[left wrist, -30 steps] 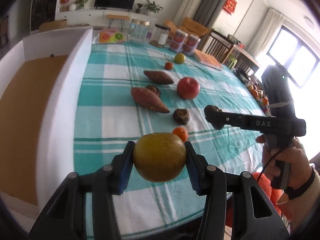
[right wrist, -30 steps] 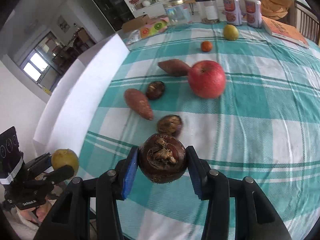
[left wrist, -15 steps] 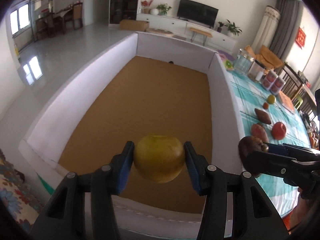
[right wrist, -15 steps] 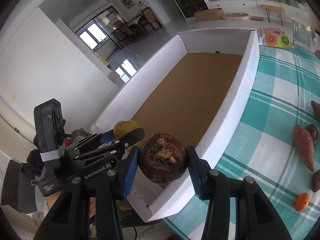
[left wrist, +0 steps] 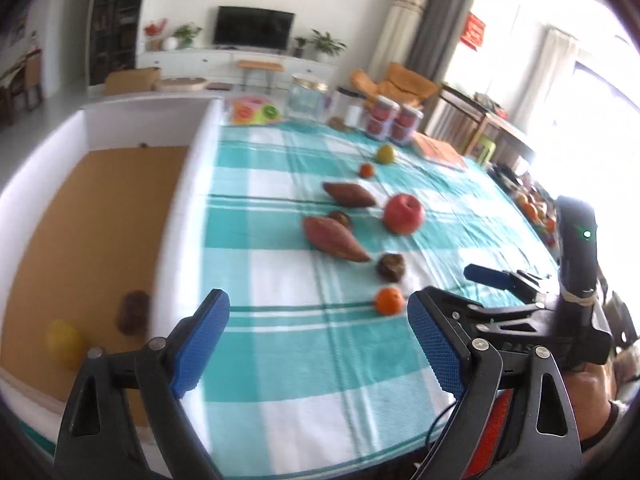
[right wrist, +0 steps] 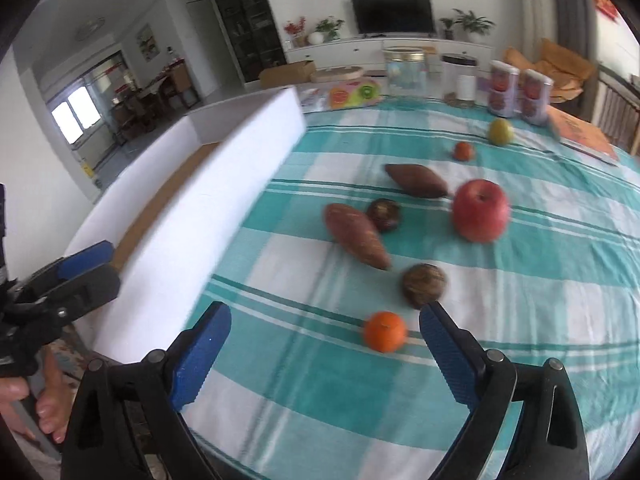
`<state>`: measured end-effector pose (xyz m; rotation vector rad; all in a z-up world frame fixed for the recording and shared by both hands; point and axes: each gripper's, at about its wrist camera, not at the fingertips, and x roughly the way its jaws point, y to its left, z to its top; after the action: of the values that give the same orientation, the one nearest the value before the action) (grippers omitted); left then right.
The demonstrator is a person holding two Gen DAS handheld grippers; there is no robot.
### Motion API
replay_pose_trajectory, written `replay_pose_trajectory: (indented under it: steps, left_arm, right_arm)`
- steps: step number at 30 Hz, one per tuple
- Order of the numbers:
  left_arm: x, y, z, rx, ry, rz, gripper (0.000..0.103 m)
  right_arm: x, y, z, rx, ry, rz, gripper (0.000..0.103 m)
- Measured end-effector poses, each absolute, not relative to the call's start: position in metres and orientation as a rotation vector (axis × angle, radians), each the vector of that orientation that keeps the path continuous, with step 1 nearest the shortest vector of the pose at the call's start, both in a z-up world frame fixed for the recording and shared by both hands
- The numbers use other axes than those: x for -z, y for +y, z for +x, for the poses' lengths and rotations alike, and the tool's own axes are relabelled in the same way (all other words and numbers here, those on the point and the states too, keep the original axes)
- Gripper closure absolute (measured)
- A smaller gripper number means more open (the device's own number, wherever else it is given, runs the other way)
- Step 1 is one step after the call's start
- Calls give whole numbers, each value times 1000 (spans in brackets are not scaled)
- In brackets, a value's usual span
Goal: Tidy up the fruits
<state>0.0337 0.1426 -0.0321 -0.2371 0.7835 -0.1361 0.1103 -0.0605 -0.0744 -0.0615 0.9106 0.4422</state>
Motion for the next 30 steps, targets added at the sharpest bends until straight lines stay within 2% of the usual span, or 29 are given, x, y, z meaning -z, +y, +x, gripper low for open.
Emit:
replay_pose_trajectory:
  steps: [7,12,16,21,30]
  left_arm:
    - [86,74,82,185,852,-117,11]
    - [114,72,102,91,856,-21,11]
    - [125,83,110,73,849,-61,10]
    - [136,98,111,72,861,-191,5]
    - [137,94,115,78,864,-180,0]
  right_arm:
    - [116,-161,134,-56,905,15,8]
    - [129,-195,138,52,906,112,8]
    - [140,-203,142,91,944,144,7]
    - [147,-195,147,108,954,89,1]
    - [149,-191,147,116,955,65,0]
